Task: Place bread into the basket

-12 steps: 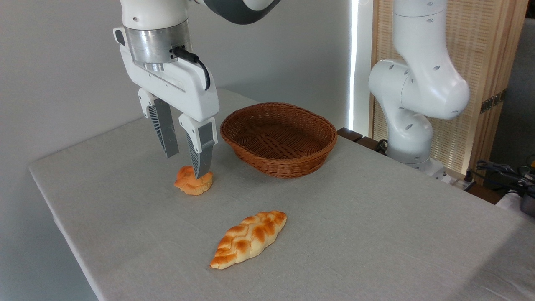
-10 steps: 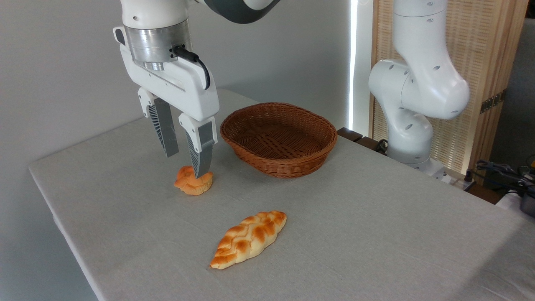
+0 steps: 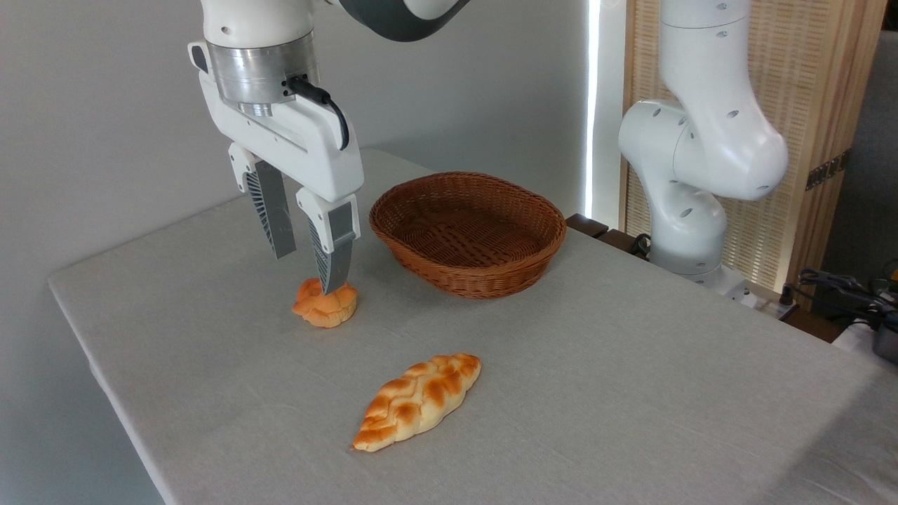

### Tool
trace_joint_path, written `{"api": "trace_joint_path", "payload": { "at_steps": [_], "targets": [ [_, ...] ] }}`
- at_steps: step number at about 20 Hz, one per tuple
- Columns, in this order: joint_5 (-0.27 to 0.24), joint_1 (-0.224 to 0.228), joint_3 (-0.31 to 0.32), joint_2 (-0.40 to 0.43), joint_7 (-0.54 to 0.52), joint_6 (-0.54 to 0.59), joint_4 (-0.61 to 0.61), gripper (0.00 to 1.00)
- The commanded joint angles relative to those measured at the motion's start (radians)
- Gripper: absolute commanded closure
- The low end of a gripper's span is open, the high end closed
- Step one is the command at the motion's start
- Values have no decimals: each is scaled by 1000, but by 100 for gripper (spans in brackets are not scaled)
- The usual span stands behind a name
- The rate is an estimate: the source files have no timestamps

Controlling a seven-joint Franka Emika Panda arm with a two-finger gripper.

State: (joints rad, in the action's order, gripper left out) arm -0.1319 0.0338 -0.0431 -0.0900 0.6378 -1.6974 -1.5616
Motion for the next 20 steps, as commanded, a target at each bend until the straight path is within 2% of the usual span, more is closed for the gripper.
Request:
{"api": "trace_joint_path", "payload": {
  "at_steps": [1,6,12,17,20],
  "targets": [
    [-21,-5,-1,12,23,-24,-18,0],
    [-40,-3,-37,36,16,-113,-106,0],
    [-86,-2,-122,140,23,-301,-346,0],
    [-97,3,-191,147,23,-315,-408,0],
    [-124,3,-242,141,22,-318,-420,0]
  ]
}}
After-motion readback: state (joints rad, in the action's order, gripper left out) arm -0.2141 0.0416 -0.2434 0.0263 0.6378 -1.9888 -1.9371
